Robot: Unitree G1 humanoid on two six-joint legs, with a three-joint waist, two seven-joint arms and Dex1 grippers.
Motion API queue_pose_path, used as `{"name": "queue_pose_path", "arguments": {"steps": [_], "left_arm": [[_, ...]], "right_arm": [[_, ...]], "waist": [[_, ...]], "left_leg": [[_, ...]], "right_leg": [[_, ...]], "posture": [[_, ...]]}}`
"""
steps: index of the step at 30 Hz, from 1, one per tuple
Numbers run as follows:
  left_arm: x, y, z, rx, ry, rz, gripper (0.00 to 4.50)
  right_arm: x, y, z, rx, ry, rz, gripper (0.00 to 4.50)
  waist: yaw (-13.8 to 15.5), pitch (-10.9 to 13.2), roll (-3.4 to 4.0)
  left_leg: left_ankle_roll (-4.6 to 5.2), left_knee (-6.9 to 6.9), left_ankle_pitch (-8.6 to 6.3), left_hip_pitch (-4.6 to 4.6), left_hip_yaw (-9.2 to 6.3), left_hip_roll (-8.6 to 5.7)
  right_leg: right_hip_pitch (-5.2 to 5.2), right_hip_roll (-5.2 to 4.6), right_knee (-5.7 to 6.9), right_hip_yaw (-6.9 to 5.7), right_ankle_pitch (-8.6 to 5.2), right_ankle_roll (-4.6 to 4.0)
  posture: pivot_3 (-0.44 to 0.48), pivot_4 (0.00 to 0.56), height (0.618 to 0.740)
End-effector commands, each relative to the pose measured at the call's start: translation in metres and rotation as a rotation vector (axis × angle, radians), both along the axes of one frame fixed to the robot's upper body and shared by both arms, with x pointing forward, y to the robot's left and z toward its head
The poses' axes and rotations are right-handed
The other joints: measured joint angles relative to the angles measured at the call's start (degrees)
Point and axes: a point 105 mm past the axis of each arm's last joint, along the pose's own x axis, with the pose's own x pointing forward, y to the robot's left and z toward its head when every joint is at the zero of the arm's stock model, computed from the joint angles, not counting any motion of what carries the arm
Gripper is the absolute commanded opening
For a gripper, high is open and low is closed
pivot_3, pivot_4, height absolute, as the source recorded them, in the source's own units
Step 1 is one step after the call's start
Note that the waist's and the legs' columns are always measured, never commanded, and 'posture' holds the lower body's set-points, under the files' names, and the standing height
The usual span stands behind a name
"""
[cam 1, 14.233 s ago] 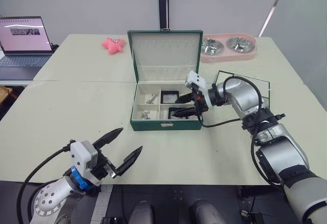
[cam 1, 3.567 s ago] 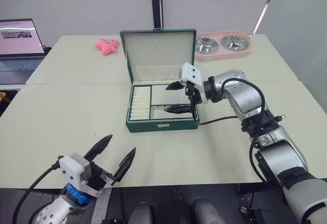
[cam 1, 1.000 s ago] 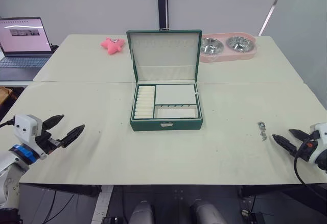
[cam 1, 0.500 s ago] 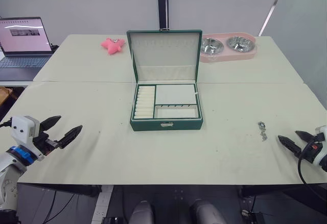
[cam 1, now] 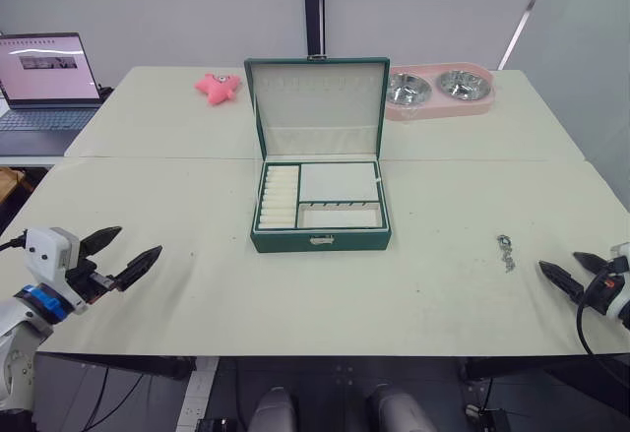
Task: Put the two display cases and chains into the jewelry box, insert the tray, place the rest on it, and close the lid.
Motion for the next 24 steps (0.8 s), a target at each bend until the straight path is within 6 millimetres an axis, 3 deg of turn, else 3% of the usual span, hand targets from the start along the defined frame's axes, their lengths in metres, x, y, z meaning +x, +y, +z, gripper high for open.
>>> {"name": "queue_pose_path", "arguments": {"steps": [1, 11, 18, 24], "left_arm": [[-0.003, -0.009, 0.025, 0.025, -0.125, -0.041, 4.50], [-0.017, -0.092, 0.018, -0.014, -0.098, -0.341, 4.50], [-0.033, -0.129, 0.010, -0.034, -0.063, -0.503, 4.50], [-0.039, -0.153, 0.003, -0.038, -0.052, -0.603, 4.50]], "right_arm": [[0.006, 0.000, 0.023, -0.032, -0.064, 0.029, 4.46], [0.012, 0.021, 0.042, -0.021, -0.101, 0.117, 4.46], [0.010, 0.042, 0.045, -0.006, -0.101, 0.154, 4.46], [0.007, 0.061, 0.031, -0.011, -0.077, 0.178, 4.46]], "waist": [[0.0, 0.0, 0.00], [0.0, 0.0, 0.03], [0.1, 0.0, 0.03], [0.1, 0.0, 0.03]], "left_leg": [[0.00, 0.00, 0.00, 0.00, 0.00, 0.00], [0.00, 0.02, 0.00, 0.01, 0.00, -0.01], [0.00, 0.03, 0.00, 0.03, -0.03, -0.01], [0.00, 0.03, 0.00, 0.04, -0.05, -0.01]], "right_leg": [[0.00, 0.00, 0.00, 0.00, 0.00, 0.00], [0.05, -0.02, -0.01, 0.01, 0.00, 0.00], [0.09, -0.01, -0.01, 0.00, 0.00, 0.00], [0.12, 0.01, -0.02, -0.01, 0.00, 0.00]], "posture": [[0.000, 0.150, 0.740], [0.000, 0.150, 0.740], [0.000, 0.150, 0.740], [0.000, 0.150, 0.740]]}}
